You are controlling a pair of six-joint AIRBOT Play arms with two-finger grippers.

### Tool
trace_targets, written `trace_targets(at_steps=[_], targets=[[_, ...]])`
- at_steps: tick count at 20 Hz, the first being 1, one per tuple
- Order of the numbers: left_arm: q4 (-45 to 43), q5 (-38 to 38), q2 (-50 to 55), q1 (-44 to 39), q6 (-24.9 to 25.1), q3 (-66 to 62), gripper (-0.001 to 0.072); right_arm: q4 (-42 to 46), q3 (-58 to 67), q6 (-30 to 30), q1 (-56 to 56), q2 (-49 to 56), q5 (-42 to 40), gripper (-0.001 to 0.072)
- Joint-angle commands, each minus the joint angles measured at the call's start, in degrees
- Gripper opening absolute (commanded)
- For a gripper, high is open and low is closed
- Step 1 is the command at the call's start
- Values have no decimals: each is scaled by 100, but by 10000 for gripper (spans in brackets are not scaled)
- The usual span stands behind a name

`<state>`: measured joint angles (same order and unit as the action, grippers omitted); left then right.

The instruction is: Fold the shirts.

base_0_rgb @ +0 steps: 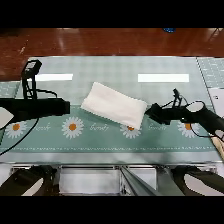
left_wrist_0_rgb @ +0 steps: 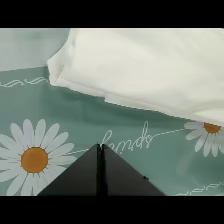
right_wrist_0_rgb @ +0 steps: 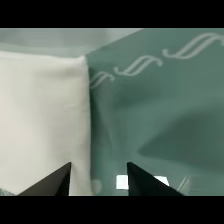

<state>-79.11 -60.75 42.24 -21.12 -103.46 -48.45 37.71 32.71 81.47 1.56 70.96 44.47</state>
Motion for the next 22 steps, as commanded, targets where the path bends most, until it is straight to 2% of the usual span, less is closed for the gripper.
trace_targets(at_steps=[1, 3, 4, 5, 6, 9, 13, 18, 22], targets=[[120, 15, 22, 2, 4, 0, 19, -1397, 15, -981, 369, 715, 2, 408], [181, 15, 22, 2, 4, 0, 19, -1681, 319, -1248, 581, 1062, 39, 391], [227, 15, 20, 2, 7, 0, 19, -1718, 535, -1349, 660, 1180, 120, 271], [264, 15, 22, 2, 7, 0, 19, -1722, 807, -1523, 748, 1246, 240, 71], [295, 15, 22, 2, 7, 0, 19, -1757, 1073, -1749, 846, 1241, 286, 23], [310, 17, 24, 2, 7, 0, 19, -1637, 2218, -1770, 1012, 1239, 739, 22], [310, 17, 24, 2, 7, 0, 19, -1589, 3766, -1519, 1045, 1239, 1158, 22], [315, 15, 24, 2, 7, 0, 19, -614, 5250, -573, 686, 1239, 1237, 22], [417, 15, 24, 2, 7, 0, 19, -219, 6214, -46, -223, 1237, 1921, 22]])
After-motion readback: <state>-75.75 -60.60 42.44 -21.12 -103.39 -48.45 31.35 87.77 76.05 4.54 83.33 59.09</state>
